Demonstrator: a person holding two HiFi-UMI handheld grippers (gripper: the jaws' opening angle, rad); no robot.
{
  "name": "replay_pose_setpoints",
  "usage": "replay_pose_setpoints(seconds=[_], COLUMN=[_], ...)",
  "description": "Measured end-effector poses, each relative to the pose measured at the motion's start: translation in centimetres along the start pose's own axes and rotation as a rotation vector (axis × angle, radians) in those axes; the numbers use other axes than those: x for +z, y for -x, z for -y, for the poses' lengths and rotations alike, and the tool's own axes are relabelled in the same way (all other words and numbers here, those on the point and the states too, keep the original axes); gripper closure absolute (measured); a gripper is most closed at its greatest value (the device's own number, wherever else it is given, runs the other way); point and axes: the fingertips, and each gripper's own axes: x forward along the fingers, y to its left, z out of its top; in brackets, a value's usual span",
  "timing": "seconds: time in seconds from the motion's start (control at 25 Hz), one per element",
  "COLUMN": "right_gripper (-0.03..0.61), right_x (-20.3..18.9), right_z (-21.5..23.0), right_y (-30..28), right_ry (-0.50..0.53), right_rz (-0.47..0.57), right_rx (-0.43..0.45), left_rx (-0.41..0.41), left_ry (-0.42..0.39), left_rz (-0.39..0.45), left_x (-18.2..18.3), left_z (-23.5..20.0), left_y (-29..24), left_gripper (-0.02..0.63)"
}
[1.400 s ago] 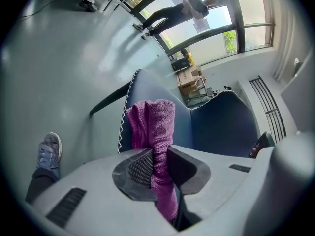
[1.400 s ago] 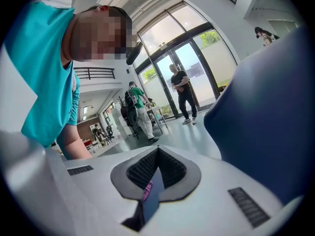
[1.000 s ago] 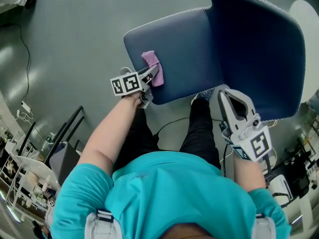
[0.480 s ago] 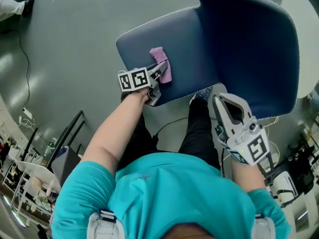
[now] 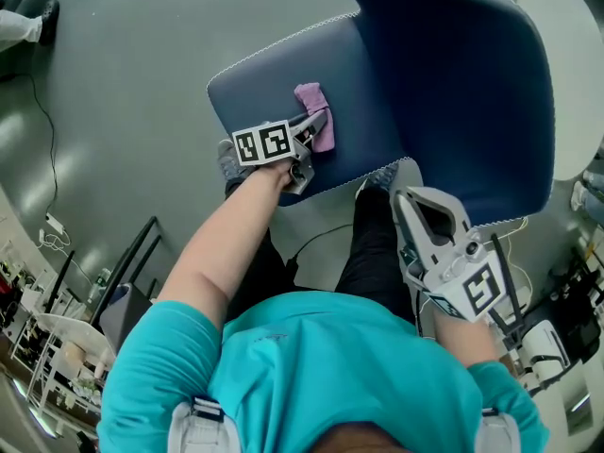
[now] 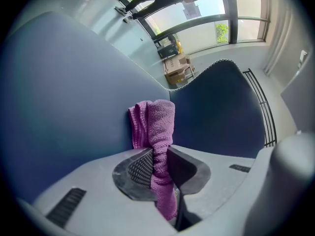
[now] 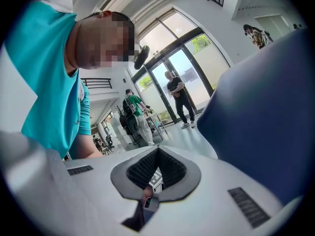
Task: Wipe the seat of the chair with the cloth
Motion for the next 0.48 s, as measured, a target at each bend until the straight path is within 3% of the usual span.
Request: replay_pose_setpoints(seconds=[0.48], right_gripper=[0.58], right_x=[0.7], right_z=[0.4], right_y=[2.3], right_ry=[-0.024], right_rz=[0.028], right_rx=[-0.008], left_rx=[-0.021], left_ry=[-0.016], left_rz=[-0.023], left_x=[-0.3], left_z=[2.3], left_y=[-4.3], left_gripper=[0.549])
